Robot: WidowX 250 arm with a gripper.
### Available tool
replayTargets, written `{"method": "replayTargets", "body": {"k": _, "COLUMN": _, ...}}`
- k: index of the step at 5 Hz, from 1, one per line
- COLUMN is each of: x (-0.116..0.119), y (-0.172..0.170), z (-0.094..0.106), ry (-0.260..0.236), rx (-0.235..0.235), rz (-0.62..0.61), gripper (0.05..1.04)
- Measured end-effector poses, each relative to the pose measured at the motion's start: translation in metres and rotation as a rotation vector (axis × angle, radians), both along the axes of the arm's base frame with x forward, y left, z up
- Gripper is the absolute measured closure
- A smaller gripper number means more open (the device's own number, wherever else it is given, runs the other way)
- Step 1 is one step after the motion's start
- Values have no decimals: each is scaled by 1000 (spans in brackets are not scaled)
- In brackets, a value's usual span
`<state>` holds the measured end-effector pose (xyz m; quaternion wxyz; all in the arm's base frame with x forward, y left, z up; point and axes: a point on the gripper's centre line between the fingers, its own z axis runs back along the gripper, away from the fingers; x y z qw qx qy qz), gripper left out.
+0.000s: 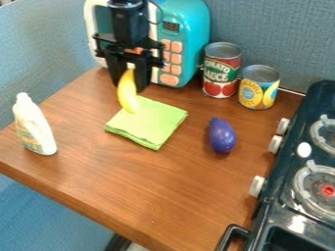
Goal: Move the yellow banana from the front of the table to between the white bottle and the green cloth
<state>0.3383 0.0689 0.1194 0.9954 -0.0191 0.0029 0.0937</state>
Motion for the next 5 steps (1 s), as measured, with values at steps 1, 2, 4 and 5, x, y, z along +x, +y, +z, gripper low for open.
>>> {"method": "replayTargets", "body": {"k": 1, "x": 18, "y": 33, "z": -5, "ry": 27, "rx": 31, "rz": 51, "gripper": 556}}
{"method": "replayTargets", "body": {"k": 2, "x": 20, "y": 62, "z": -20, "ry": 64, "rx": 74, "rz": 61, "gripper": 556}}
{"method": "replayTargets", "body": {"k": 4, "x": 17, "y": 99, "z": -34, "ry": 102, "rx": 121, "rz": 71, "gripper": 556}}
{"method": "replayTargets", "body": {"k": 5, "x": 24, "y": 125, "z": -43, "ry": 117, "rx": 112, "rz": 115, "gripper": 555}}
